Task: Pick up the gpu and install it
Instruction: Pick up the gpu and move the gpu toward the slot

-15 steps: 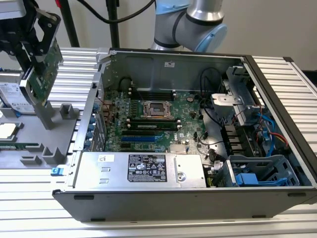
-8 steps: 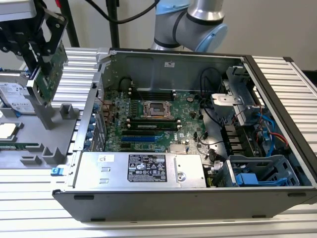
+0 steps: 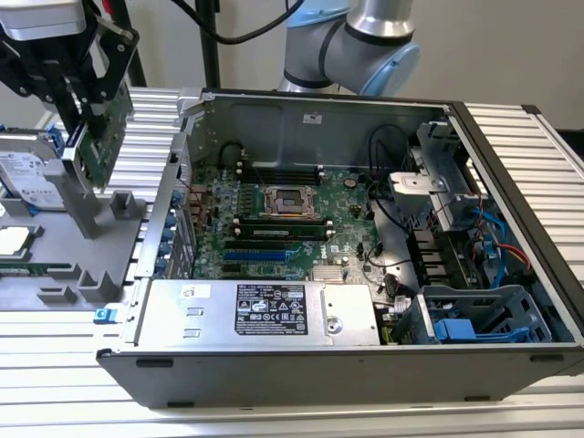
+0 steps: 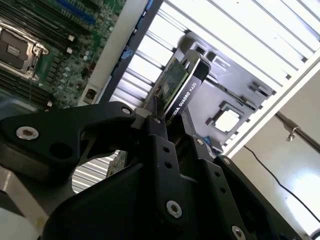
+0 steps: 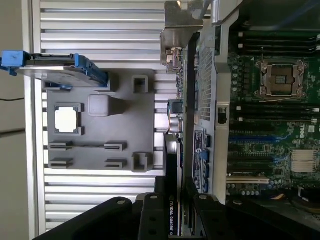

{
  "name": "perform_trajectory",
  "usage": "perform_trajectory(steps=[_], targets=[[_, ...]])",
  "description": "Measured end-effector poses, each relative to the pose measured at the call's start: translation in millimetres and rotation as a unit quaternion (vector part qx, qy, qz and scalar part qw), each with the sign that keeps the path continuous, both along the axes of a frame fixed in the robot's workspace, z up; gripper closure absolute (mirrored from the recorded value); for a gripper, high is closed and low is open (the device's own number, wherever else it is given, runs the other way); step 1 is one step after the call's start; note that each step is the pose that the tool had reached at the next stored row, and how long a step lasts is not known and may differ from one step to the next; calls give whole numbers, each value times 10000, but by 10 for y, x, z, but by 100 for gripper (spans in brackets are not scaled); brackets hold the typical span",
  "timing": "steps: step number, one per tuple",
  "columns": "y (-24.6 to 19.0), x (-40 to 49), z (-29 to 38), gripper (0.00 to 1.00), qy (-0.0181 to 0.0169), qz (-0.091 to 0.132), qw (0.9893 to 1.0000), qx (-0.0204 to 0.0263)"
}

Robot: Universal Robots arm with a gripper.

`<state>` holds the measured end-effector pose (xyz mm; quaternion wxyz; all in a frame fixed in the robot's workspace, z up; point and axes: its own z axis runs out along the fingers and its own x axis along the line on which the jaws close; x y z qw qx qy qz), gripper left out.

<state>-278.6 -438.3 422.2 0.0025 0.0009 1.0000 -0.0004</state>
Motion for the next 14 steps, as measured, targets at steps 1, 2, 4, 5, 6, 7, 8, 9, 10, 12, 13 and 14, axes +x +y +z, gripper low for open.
perform_trajectory(steps=[1,2,4,5,6,7,8,9,10,12,13,14], targets=[[0,14,0,100,0,0,10000,0],[0,27,0,100,0,0,10000,0],[0,54,0,100,0,0,10000,0],[0,68,0,100,0,0,10000,0],[0,82,0,100,0,0,10000,0],[0,96,0,100,0,0,10000,0],[0,110,0,100,0,0,10000,0],[0,123,0,100,0,0,10000,0],[0,137,0,100,0,0,10000,0],[0,166,0,100,0,0,10000,0],[0,179,0,100,0,0,10000,0],[0,193,0,100,0,0,10000,0]])
